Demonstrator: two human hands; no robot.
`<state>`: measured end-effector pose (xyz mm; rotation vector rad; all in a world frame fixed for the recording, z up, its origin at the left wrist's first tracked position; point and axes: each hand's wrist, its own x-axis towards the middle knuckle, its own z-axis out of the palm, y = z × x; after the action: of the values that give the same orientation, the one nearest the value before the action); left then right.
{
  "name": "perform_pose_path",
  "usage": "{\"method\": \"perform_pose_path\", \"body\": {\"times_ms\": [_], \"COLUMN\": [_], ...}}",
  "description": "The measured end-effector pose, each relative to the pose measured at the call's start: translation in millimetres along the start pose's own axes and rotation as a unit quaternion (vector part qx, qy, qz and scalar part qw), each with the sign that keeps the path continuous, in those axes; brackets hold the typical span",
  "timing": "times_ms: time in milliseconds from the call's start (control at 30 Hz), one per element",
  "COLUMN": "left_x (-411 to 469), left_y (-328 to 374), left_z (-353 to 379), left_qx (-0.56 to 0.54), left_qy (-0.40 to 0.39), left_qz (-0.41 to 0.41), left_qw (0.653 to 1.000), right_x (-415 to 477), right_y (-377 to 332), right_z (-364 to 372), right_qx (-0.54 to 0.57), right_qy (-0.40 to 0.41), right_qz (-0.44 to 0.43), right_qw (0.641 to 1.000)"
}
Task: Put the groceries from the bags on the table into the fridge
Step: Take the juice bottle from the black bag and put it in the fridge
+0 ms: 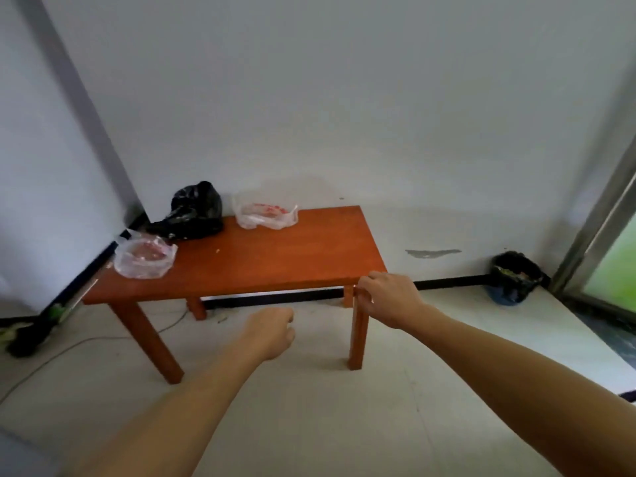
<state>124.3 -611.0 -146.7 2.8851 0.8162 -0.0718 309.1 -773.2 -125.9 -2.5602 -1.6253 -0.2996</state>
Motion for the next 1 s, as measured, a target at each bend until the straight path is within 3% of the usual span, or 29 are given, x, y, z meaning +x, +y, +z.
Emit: {"method": "perform_pose_path", "body": {"times_ms": [333,733,1000], "left_x": [133,203,296], "left_y": [-134,-346,-521], "left_z": [-42,-57,-82], "left_qx": [0.010,-0.024,0.012], "left_qy": [0.019,0.042,0.054], "left_qz": [-0.060,-0.163,-0.131], "left_qw": [0.998,0.985,0.990], "right_x": [244,450,610], "right_y": [-38,-161,-247], "right_z": [61,122,156], "right_qx": [0.018,0.048,0.023], "right_qy": [-0.006,-0.035,-0.027], "right_qz": [-0.063,-0.179,-0.174], "right_qw": [0.998,0.982,0.984]}}
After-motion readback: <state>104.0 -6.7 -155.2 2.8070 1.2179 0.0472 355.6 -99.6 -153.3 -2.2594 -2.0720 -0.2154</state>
